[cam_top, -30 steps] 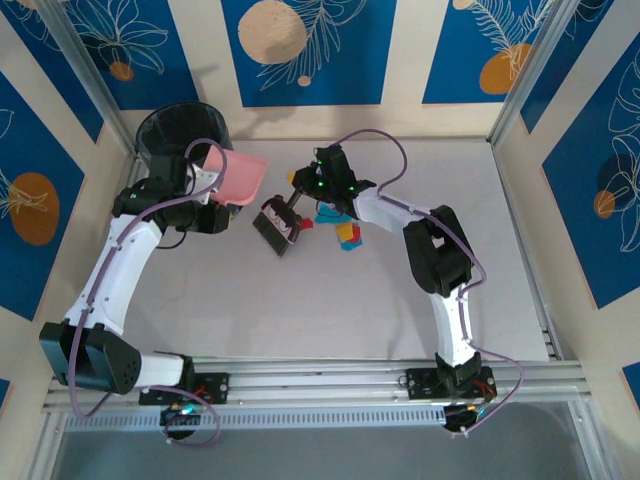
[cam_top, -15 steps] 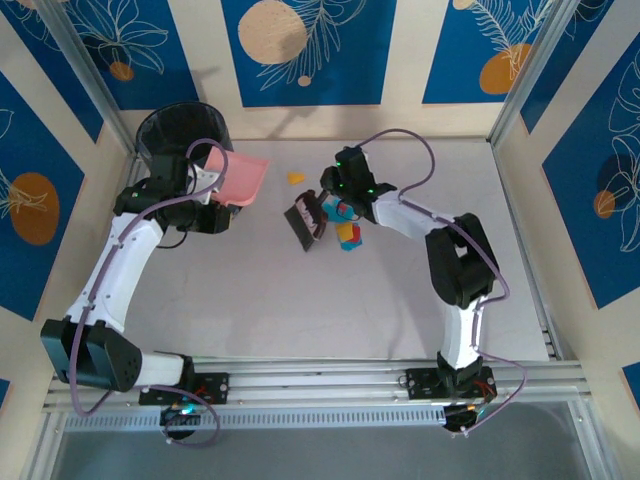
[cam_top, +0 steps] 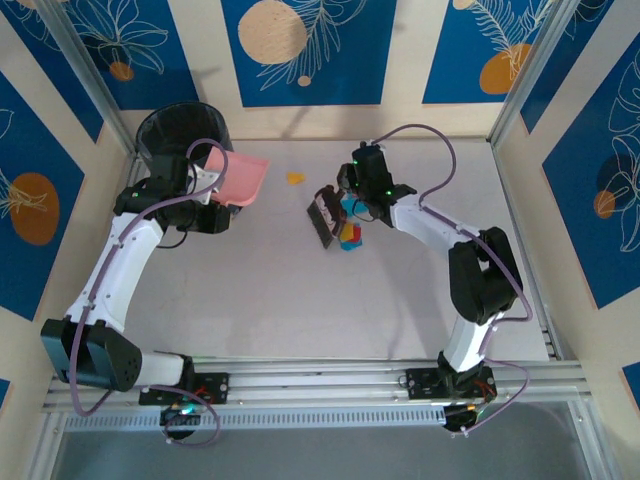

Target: Sweep away the paper scraps from the table

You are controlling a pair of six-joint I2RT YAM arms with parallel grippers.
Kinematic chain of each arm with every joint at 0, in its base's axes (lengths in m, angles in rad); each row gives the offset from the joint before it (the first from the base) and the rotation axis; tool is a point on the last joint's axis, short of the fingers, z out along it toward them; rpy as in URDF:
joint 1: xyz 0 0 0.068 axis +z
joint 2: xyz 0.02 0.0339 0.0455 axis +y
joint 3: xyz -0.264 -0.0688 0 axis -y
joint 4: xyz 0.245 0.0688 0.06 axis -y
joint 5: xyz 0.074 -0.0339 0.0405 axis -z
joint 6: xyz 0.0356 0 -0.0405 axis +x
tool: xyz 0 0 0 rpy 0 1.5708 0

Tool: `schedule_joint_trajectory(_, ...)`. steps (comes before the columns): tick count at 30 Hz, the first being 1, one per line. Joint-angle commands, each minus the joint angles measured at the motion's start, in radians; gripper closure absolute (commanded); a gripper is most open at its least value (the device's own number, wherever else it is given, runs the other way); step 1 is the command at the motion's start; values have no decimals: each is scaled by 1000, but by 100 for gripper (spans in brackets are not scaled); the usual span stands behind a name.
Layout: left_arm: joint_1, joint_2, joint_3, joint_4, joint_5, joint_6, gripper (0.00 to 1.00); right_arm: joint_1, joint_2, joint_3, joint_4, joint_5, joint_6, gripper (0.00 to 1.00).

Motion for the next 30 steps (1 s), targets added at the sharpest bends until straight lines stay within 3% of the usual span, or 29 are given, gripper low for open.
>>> schedule_joint_trajectory(1, -9, 11, -5, -6, 23, 13, 100, -30, -32, 11, 148, -157, 79, 100)
schedule_joint_trajectory(11, -8, 12, -6, -7, 22, 14, 100, -61, 226, 252, 259, -239, 237, 100)
schedule_joint_trajectory(20, -11, 18, -8, -7, 26, 16, 100, -49, 456, 586, 96, -155, 266, 100)
schedule_joint_trajectory(30, -12, 21, -8, -10, 27, 15, 100, -35, 675, 953, -255, 18, 306, 100)
